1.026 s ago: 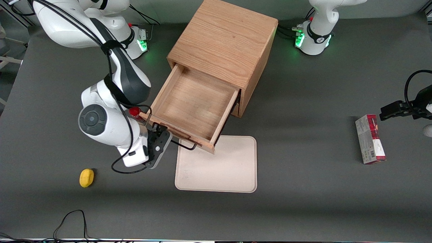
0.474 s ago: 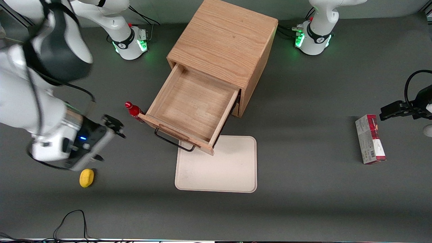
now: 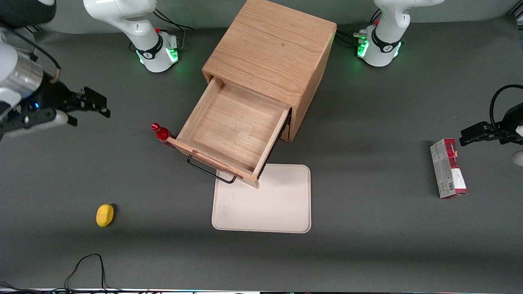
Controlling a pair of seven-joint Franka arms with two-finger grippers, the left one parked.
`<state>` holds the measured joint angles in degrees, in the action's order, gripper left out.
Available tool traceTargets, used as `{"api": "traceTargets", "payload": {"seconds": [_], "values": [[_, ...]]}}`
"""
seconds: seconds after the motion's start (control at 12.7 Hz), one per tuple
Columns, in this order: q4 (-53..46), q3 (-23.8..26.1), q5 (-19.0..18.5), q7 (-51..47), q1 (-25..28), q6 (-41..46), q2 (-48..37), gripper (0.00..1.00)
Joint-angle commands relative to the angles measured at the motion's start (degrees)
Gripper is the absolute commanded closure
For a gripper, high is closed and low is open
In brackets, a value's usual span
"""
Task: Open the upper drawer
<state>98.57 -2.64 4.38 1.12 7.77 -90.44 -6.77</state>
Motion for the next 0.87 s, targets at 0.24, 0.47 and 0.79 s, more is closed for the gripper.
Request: {"api": "traceTargets", "payload": {"seconds": [0.24, 0.47, 0.79], "values": [[13.75, -1.05, -7.81, -3.75, -0.3, -3.78, -10.46, 0.0], [12.96, -1.05, -6.32, -4.89, -0.3, -3.87, -9.93, 0.0], [10.5, -0.79, -5.35, -7.17, -0.21, -3.69, -8.35, 0.0]]}}
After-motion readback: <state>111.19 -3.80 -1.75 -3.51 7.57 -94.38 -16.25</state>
